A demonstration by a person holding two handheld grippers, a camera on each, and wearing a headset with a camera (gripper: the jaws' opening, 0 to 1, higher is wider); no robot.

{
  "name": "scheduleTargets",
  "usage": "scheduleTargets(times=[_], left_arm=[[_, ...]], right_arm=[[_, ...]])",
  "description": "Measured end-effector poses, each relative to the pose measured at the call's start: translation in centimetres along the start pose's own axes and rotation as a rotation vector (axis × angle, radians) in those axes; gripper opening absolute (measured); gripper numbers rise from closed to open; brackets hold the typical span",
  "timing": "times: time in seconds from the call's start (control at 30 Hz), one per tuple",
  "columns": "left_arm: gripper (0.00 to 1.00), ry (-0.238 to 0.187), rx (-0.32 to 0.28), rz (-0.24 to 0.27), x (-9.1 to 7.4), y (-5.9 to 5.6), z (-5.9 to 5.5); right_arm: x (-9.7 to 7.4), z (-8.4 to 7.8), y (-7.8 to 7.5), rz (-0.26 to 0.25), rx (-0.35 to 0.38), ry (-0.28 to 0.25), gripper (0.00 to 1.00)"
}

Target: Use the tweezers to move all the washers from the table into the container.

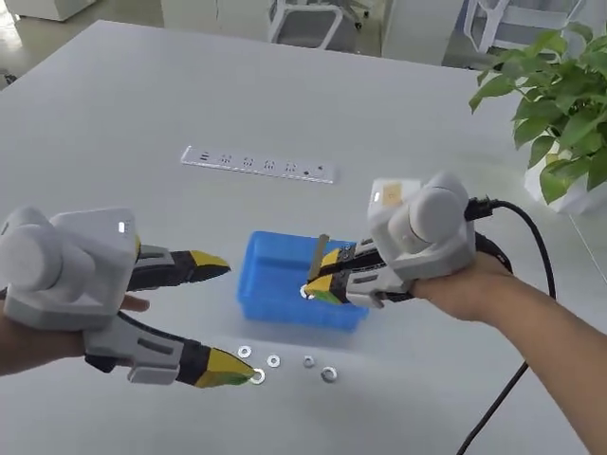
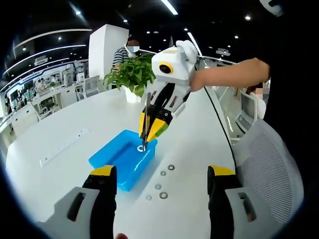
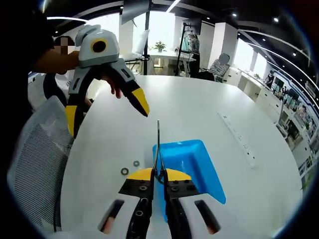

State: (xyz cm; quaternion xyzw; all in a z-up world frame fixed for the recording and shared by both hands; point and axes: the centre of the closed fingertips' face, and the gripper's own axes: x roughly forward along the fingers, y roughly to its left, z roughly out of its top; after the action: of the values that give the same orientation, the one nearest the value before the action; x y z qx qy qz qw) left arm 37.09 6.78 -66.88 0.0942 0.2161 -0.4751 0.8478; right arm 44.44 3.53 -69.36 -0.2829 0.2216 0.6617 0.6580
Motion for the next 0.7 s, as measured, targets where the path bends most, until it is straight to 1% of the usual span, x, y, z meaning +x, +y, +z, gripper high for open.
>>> scheduleTargets(times=[0.23, 0.37, 0.53, 0.7], left_arm=[[0.84, -0.005, -0.027, 0.026, -0.4, 0.5, -0.5], [0.85, -0.007, -0.038, 0.037, -0.6, 0.7, -0.7], [0.84, 0.001, -0.039, 0.042, -0.6, 1.0, -0.9], [0.84, 0.007, -0.039, 0.044, -0.5, 1.4, -1.0]], right_arm=[[1.2, -0.5, -1.3, 0.010, -0.014, 0.001, 0.07], [1.9, -1.0, -1.5, 0.030, -0.020, 0.003, 0.08], [2.8, -1.9, -1.5, 0.062, -0.023, 0.010, 0.08], [3.5, -2.6, -1.8, 0.072, -0.023, 0.016, 0.08]])
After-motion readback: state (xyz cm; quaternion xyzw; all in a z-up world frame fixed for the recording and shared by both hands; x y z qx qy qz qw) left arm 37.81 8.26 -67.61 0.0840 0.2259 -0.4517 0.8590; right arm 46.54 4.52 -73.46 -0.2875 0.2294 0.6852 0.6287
